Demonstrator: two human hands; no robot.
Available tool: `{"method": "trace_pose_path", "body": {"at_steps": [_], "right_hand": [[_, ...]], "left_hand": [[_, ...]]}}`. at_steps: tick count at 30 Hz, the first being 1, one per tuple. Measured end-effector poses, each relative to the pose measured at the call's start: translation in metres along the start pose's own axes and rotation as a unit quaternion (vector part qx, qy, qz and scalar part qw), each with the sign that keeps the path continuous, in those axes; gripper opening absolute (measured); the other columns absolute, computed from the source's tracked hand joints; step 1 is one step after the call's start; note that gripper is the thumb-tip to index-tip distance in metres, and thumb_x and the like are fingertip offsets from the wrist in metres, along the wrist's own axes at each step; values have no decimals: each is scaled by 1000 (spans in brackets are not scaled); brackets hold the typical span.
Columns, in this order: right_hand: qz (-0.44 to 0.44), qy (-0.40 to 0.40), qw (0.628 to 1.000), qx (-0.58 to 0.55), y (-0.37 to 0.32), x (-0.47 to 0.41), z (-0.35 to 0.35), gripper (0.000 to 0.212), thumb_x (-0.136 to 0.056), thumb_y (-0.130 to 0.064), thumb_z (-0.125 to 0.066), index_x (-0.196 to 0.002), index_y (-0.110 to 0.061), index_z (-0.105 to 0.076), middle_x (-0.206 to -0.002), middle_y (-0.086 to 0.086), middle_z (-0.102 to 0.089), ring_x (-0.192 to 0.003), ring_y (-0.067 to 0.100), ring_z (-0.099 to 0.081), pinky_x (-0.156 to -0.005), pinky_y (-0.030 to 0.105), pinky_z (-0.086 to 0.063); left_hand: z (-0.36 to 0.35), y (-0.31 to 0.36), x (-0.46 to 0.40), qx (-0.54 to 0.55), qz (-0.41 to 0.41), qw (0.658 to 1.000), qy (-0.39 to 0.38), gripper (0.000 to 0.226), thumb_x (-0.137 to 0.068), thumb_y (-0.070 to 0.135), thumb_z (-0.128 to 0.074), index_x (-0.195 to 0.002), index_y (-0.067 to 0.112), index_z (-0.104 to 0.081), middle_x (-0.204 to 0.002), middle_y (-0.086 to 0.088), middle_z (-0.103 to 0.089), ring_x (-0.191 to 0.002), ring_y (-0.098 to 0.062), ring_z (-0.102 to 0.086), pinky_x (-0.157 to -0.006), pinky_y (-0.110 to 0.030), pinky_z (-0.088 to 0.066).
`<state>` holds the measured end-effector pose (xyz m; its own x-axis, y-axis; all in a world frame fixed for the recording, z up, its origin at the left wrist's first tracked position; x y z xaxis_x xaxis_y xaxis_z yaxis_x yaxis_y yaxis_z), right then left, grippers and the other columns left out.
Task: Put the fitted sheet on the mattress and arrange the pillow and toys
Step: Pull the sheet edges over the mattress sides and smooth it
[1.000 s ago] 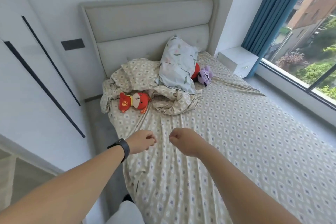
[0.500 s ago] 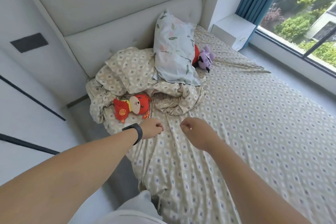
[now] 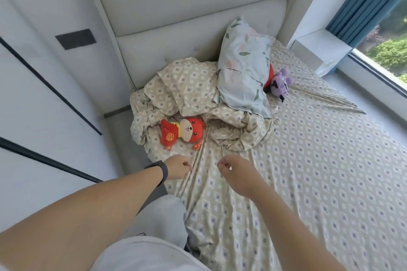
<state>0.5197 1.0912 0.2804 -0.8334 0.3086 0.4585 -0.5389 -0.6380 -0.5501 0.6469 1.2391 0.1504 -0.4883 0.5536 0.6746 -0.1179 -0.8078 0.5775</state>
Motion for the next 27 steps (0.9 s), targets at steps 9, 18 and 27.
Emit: {"method": "trace_pose_path", "body": {"at_steps": [9,18,27], "right_hand": [[16,-16,999,50,-66,-145,22,24,-103,-35,-44,-115,-25,-63,-108,-5,-63,-94,17,-60,-84,37,-52],[-81,0,997,-10,-63,-302,59,29,-101,-32,-43,-120,-25,-64,-113,-2,-64,-99,20,-62,-85,38,-52],[-223,26,973,-56,20,-326,63,22,-100,-24,-44,-103,-19,-66,-93,-5,-67,-79,13,-61,-70,31,-52]], "left_hand": [[129,-64,-109,77,101,988,91,21,-96,19,-49,-102,11,-67,-88,-5,-65,-66,-19,-57,-59,-25,-47],[238,-14,-277,114,112,983,91,25,-89,22,-62,-111,13,-54,-93,-15,-64,-79,-32,-63,-73,-45,-55],[251,-36,-410,305,250,913,104,122,-56,59,-76,-155,24,-14,-151,-12,-36,-130,-35,-46,-108,-53,-41]]}}
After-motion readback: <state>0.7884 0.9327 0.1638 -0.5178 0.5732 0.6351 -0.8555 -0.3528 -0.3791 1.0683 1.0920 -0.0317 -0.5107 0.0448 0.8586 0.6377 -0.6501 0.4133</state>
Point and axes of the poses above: each hand's wrist, its own x-axis away from the middle knuckle, its own z-axis out of the back of the hand, y = z × x, the point moved 9 cm from there along -x, towards the middle knuckle
